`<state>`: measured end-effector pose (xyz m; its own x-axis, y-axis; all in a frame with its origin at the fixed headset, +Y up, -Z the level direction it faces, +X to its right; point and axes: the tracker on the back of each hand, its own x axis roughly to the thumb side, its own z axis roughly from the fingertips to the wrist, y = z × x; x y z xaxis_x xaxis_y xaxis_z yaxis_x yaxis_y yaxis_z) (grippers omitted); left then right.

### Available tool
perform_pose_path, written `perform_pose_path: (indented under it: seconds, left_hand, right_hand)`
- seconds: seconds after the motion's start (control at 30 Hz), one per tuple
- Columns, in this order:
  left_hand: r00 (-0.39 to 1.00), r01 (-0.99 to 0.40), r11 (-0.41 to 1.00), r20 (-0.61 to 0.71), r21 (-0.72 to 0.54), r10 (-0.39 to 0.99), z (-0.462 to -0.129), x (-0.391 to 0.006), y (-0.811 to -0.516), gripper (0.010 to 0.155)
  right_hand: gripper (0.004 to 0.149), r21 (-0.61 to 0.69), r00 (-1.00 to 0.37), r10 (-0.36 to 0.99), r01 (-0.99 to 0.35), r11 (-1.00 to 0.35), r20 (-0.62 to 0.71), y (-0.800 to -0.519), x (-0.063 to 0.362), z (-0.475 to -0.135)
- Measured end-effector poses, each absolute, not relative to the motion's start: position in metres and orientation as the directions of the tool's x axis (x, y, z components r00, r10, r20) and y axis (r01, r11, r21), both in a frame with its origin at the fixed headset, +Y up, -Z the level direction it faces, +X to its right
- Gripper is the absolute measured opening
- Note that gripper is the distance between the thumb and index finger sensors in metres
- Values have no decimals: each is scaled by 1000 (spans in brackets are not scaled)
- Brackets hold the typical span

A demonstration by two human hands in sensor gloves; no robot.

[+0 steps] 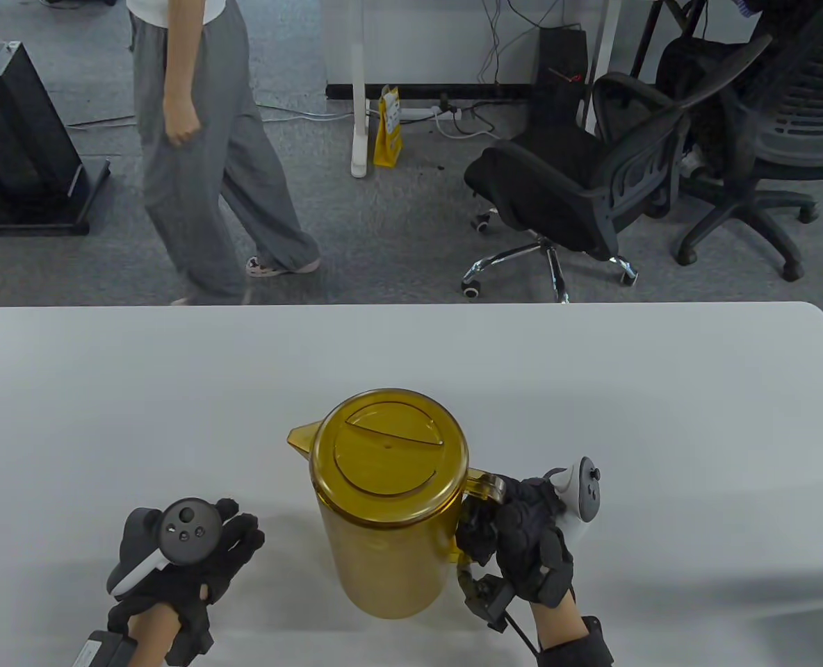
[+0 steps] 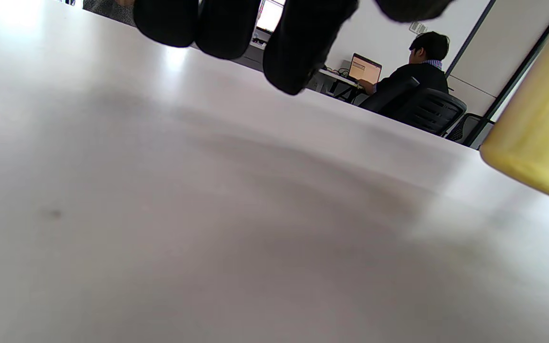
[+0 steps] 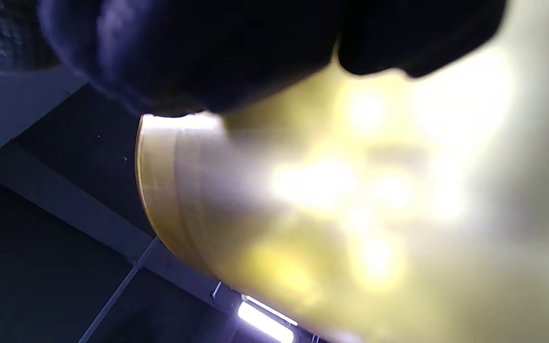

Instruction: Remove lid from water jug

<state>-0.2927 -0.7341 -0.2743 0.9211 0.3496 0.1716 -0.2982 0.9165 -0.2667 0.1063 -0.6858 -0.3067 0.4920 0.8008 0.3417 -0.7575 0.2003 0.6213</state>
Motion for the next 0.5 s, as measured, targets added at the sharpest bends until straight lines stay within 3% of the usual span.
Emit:
perform_pose_path:
  seconds: [0.5]
  left_hand:
    - [900, -356, 896, 160, -263, 405, -274, -296, -732, 58]
  right_hand:
    - [64, 720, 462, 853, -676, 159, 245, -707, 90, -310]
